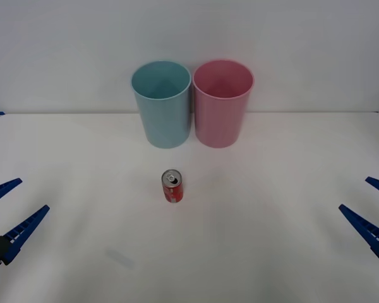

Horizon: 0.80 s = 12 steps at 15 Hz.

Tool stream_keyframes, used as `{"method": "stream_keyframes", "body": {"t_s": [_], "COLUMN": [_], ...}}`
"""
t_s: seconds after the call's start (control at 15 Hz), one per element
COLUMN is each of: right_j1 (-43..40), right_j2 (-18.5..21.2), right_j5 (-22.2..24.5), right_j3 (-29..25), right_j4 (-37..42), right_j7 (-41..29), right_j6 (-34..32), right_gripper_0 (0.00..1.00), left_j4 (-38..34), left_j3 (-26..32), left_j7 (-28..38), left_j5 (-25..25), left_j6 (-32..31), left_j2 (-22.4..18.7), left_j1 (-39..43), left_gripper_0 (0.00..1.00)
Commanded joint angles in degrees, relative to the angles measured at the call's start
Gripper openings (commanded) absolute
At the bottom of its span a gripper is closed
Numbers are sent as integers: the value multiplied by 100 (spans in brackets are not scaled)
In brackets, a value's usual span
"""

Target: Grasp the object on the table and drop it into the matching bin: aluminum can to the light blue bin, PET bottle to the pink bin.

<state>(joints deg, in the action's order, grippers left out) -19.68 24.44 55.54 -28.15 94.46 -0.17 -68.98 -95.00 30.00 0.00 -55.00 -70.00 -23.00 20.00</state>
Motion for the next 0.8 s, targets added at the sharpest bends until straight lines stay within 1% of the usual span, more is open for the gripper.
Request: {"method": "stream_keyframes", "body": {"t_s": [0.07, 0.2, 0.27, 0.53, 0.8], "right_j1": [149, 457, 580, 975, 1379], "right_j2": [43, 87, 78, 78, 78], "right_j5": [1, 53, 159, 308, 440], "right_j3": [249, 477, 530, 934, 1462], "right_j4": [-208, -595, -709, -1149, -1571], "right_j7": [35, 123, 149, 316, 545], "right_j6": [42, -37, -72, -72, -63], "right_gripper_0": [100, 100, 100, 100, 100], "left_j4": [0, 0, 0, 0, 0], "left_j3": [0, 0, 0, 0, 0], "left_j7": [0, 0, 0, 0, 0], "left_j5": [0, 0, 0, 0, 0], "left_j6": [0, 0, 0, 0, 0], "left_j2": [0, 0, 0, 0, 0], "left_j1": [0, 0, 0, 0, 0], "left_gripper_0": [100, 100, 100, 100, 100]}}
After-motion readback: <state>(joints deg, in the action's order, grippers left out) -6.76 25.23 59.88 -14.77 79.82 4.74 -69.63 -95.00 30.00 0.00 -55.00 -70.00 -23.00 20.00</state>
